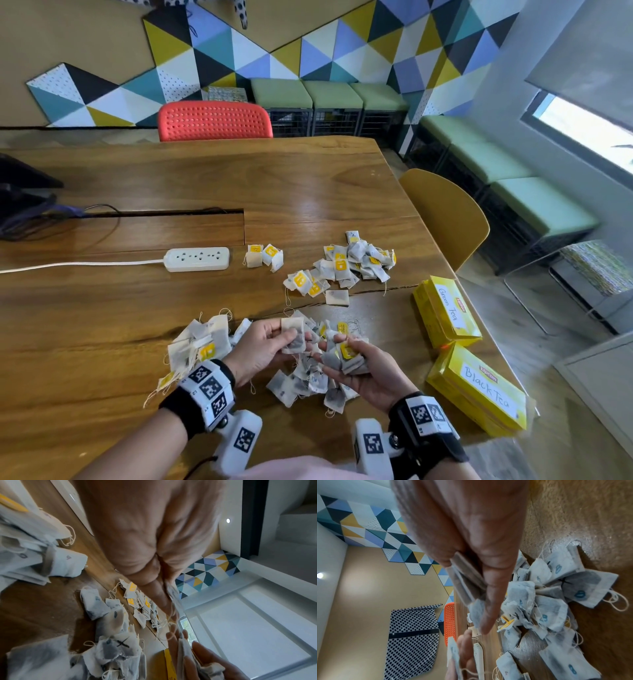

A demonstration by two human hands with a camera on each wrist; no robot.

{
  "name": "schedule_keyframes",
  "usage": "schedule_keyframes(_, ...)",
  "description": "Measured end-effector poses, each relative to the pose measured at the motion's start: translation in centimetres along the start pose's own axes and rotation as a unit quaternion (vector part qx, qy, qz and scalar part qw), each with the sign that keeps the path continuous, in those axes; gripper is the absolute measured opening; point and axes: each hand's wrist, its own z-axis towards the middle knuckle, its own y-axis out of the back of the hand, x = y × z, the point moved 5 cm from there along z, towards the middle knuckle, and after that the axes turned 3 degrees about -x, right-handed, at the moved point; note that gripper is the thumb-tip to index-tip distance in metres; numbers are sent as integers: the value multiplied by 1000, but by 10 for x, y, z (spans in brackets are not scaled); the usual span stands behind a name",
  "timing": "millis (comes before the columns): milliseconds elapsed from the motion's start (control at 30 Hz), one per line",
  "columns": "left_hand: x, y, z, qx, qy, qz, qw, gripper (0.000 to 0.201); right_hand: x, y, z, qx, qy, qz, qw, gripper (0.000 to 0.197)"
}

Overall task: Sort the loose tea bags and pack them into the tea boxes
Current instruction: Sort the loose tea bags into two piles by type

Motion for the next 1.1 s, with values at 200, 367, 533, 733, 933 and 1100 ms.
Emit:
schedule_keyframes(200,0,5,-8,0,42,-116,992,27,-2,-2,-1,3,-7,24,1000,20)
schedule_keyframes(367,2,16,-4,-27,-20,33,999,32,-2,-2,1,1,-6,19,1000,21)
schedule_keyframes(533,7,9,2,-12,-85,315,945,39,-1,-1,2,-10,0,13,1000,23)
schedule_keyframes(733,-18,-24,1,-4,-281,386,879,27,5,-4,-2,-36,8,-9,999,34)
schedule_keyframes(933,-24,-67,-3,91,-288,461,834,49,5,-7,2,-36,11,-28,999,49)
schedule_keyframes(1100,-21,-81,-1,77,-308,480,818,38,4,-4,7,-42,-3,13,999,58)
